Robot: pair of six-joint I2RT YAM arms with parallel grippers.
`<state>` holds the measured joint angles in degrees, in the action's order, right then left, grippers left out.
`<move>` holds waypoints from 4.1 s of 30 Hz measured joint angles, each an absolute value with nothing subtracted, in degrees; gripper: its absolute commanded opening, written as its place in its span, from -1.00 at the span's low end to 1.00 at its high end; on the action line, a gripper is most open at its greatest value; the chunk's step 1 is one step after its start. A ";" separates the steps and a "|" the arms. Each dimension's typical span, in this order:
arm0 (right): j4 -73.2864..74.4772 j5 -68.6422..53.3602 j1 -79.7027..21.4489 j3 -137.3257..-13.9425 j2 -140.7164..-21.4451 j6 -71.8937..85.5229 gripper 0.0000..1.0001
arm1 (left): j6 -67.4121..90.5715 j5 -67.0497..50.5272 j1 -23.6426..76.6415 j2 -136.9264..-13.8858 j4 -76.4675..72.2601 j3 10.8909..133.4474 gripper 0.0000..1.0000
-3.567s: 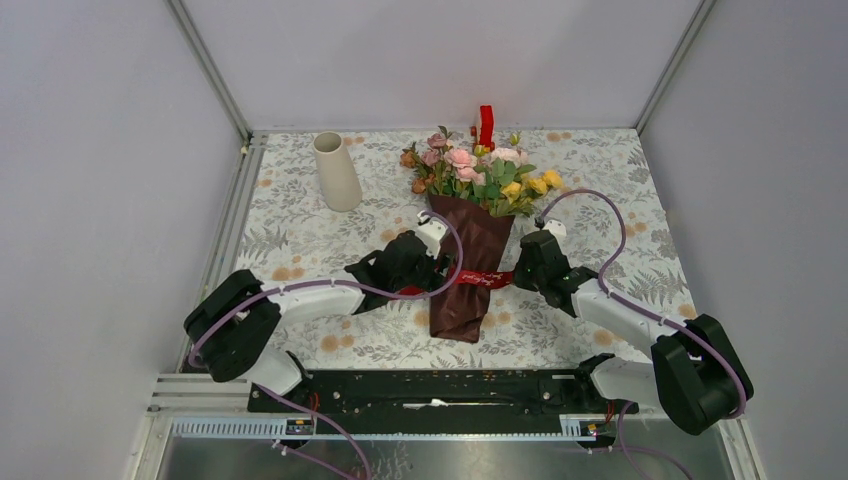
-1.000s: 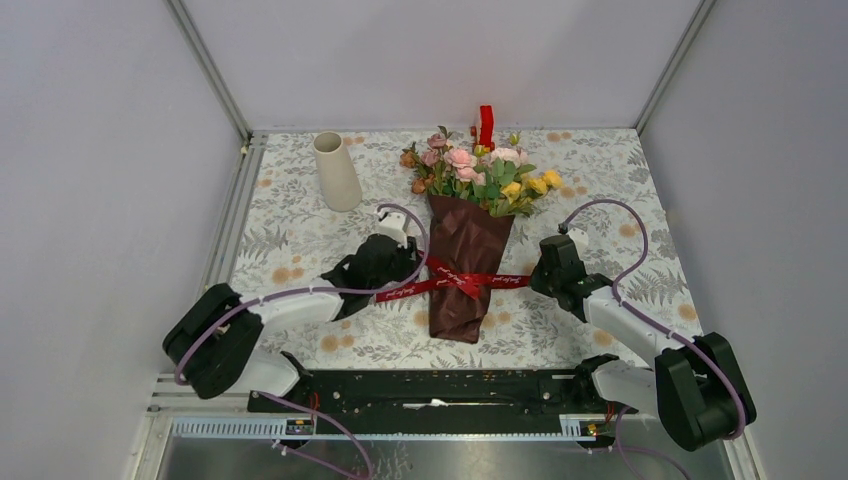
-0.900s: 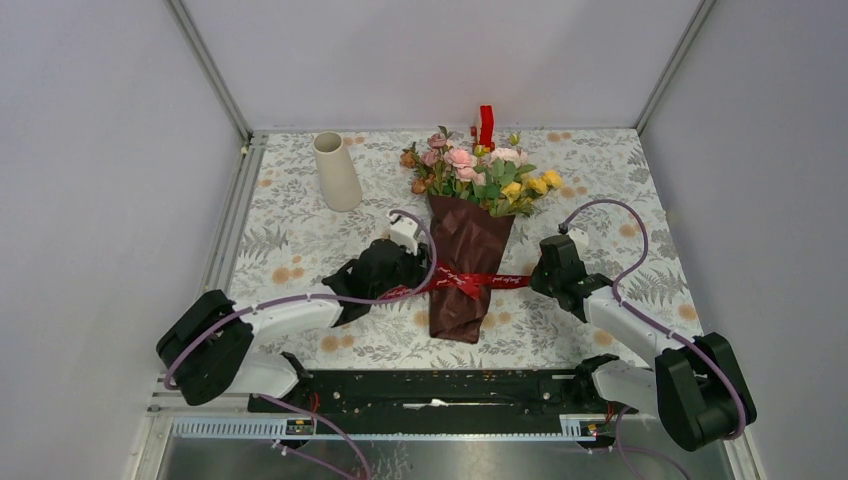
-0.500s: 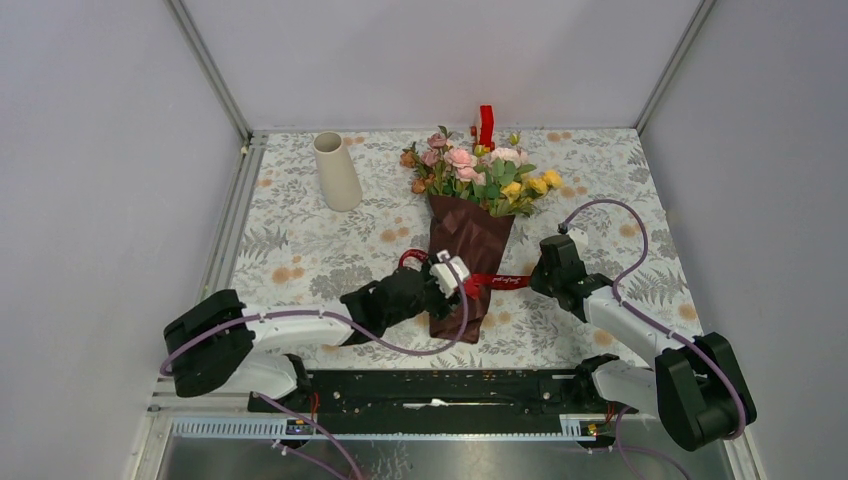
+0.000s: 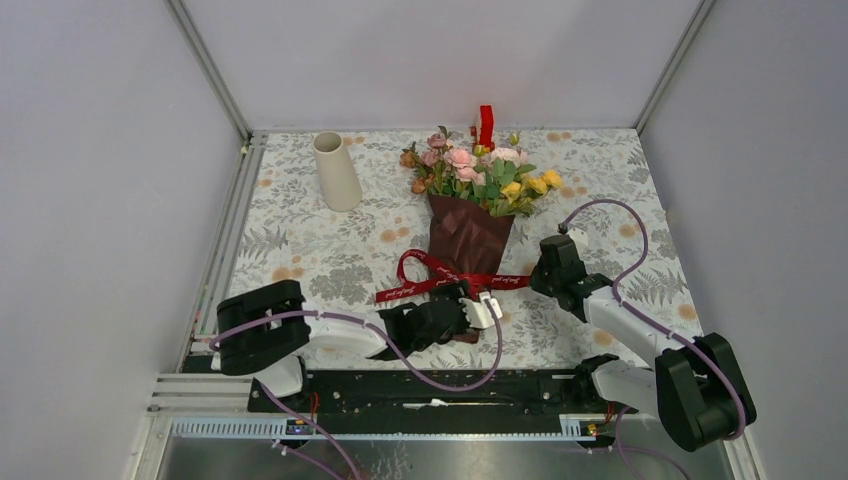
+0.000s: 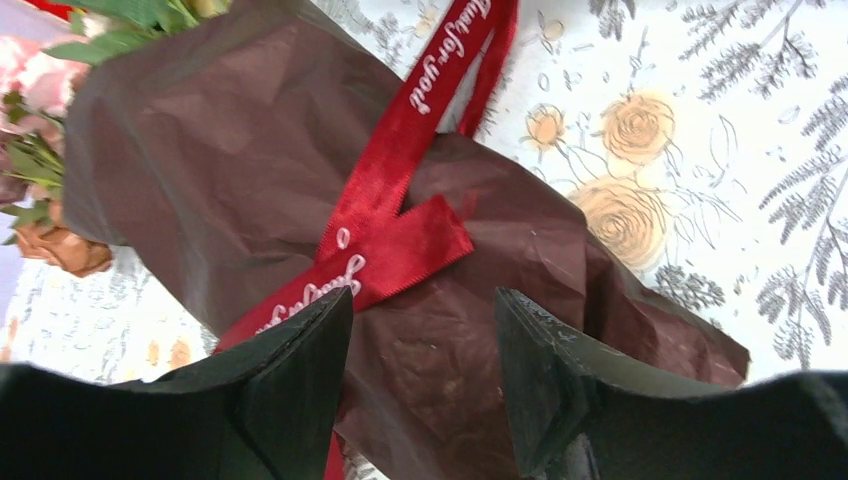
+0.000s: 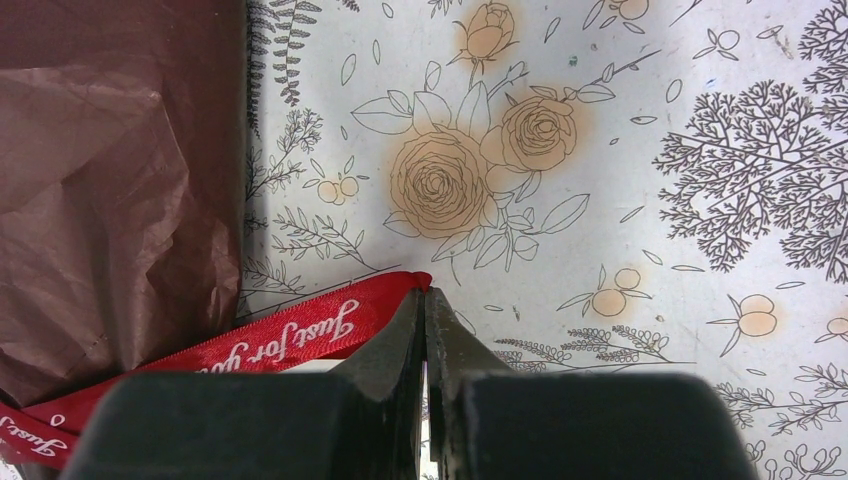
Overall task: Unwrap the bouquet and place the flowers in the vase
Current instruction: Untie the ribbon from the wrapping paper.
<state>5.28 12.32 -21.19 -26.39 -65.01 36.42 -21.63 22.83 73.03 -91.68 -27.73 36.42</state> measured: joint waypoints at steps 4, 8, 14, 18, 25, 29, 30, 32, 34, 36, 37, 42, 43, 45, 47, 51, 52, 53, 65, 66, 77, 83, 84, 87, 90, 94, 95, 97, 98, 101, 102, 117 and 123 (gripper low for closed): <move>5.28 12.29 -21.02 -26.39 -64.99 36.45 -1.00 | -22.81 24.71 73.03 -92.68 -28.91 38.22 0.16; 5.28 12.29 -20.93 -26.39 -64.99 36.42 -1.00 | -23.88 26.04 73.03 -94.98 -30.11 39.66 0.13; 5.28 12.25 -20.71 -26.39 -64.97 36.42 -1.00 | -24.71 26.13 73.03 -96.36 -29.78 40.38 0.00; 5.28 11.79 -20.56 -26.37 -64.95 36.42 -1.00 | -24.82 26.02 73.03 -96.71 -29.52 40.86 -0.09; 5.26 11.29 -20.49 -25.96 -63.94 36.42 -1.00 | -23.90 27.68 73.03 -100.33 -29.21 44.29 -0.63; 5.26 11.27 -20.47 -25.82 -63.68 36.45 -1.00 | -23.33 28.62 73.03 -100.36 -29.26 44.36 -1.00; 5.26 11.27 -20.45 -25.82 -63.68 36.42 -1.00 | -23.24 28.88 73.03 -100.36 -29.30 44.38 -1.00; 5.26 11.27 -20.45 -25.78 -63.68 36.42 -1.00 | -22.87 29.71 73.03 -100.36 -29.89 44.38 -1.00; 5.26 11.27 -20.45 -25.69 -63.59 36.45 -1.00 | -22.39 30.59 73.03 -100.36 -30.63 44.38 -1.00; 5.26 11.27 -20.45 -25.61 -63.40 36.45 -1.00 | -21.41 31.62 73.01 -100.03 -30.96 44.38 -1.00; 5.26 11.29 -20.43 -25.58 -63.29 36.45 -1.00 | -20.80 31.88 72.97 -99.68 -30.89 44.38 -1.00; 5.32 11.40 -20.01 -25.54 -63.13 36.32 -1.00 | -16.29 32.14 71.81 -95.02 -29.28 44.36 -1.00; 5.43 11.46 -19.70 -25.54 -63.11 36.25 -1.00 | -15.00 32.03 71.31 -93.78 -28.60 44.36 -1.00; 5.87 11.68 -18.96 -25.54 -62.94 36.03 -1.00 | -12.27 31.44 69.82 -91.26 -26.48 44.36 -1.00; 6.61 12.29 -18.02 -25.54 -62.67 35.92 -1.00 | -8.80 30.15 67.42 -88.58 -24.18 44.25 -1.00; 7.70 12.97 -15.70 -25.54 -62.28 36.58 -1.00 | -2.11 26.35 61.91 -83.59 -20.95 42.61 -1.00; 8.05 13.06 -15.07 -25.54 -62.28 37.10 -1.00 | -0.03 25.08 60.20 -82.35 -19.86 42.00 -1.00; 8.54 13.21 -14.33 -25.54 -62.28 37.80 -1.00 | 1.67 24.18 58.76 -81.36 -19.11 41.34 -1.00; 11.64 15.38 -9.34 -23.24 -55.29 42.94 -0.19 | 15.40 12.75 47.00 -76.97 -13.98 33.26 -0.23; 11.90 15.62 -9.26 -23.20 -53.89 42.78 -0.09 | 16.10 12.12 46.50 -77.10 -13.23 33.43 -0.22; 12.58 14.20 -9.19 -22.74 -42.15 39.81 0.29 | 16.93 7.27 42.28 -84.77 -9.43 38.68 0.00; 12.40 9.87 -9.15 -22.76 -44.86 38.48 0.34 | 12.93 7.79 42.28 -89.25 -8.99 42.00 0.03; 12.14 9.04 -9.13 -22.76 -45.58 38.19 0.36 | 12.19 7.94 42.28 -89.80 -8.91 42.30 0.03; 10.90 5.65 -9.08 -22.76 -47.31 36.99 0.41 | 10.83 8.40 42.26 -91.07 -8.19 43.20 0.07; 8.69 -0.34 -9.08 -23.05 -50.13 34.89 0.44 | 9.93 9.06 42.26 -91.98 -7.27 44.01 0.10; 5.85 -6.85 -9.10 -23.64 -54.57 33.08 0.44 | 9.06 9.47 42.26 -92.55 -6.96 44.36 0.19; 5.39 -7.64 -9.10 -23.64 -55.24 32.93 0.44 | 8.93 9.54 42.26 -92.84 -6.94 44.53 0.21; 4.34 -9.56 -9.10 -23.64 -56.58 32.75 0.44 | 8.58 9.69 42.26 -93.58 -6.96 44.93 0.24; 3.68 -10.63 -9.10 -23.64 -57.39 32.73 0.44 | 8.40 9.69 42.26 -94.00 -7.03 45.15 0.24; 2.24 -12.64 -9.10 -23.66 -59.07 32.62 0.42 | 7.66 9.61 42.26 -95.59 -7.16 45.84 -0.15; 1.78 -13.19 -9.10 -23.66 -59.55 32.58 0.42 | 7.27 9.47 42.24 -96.14 -7.14 46.06 -0.34; 0.45 -14.59 -11.27 -24.64 -60.23 30.41 0.39 | 11.81 13.45 41.01 -96.16 -5.82 45.84 -1.00; 0.27 -11.99 -23.00 -26.96 -60.23 26.76 0.52 | 20.86 13.54 35.53 -89.97 -6.13 39.40 -1.00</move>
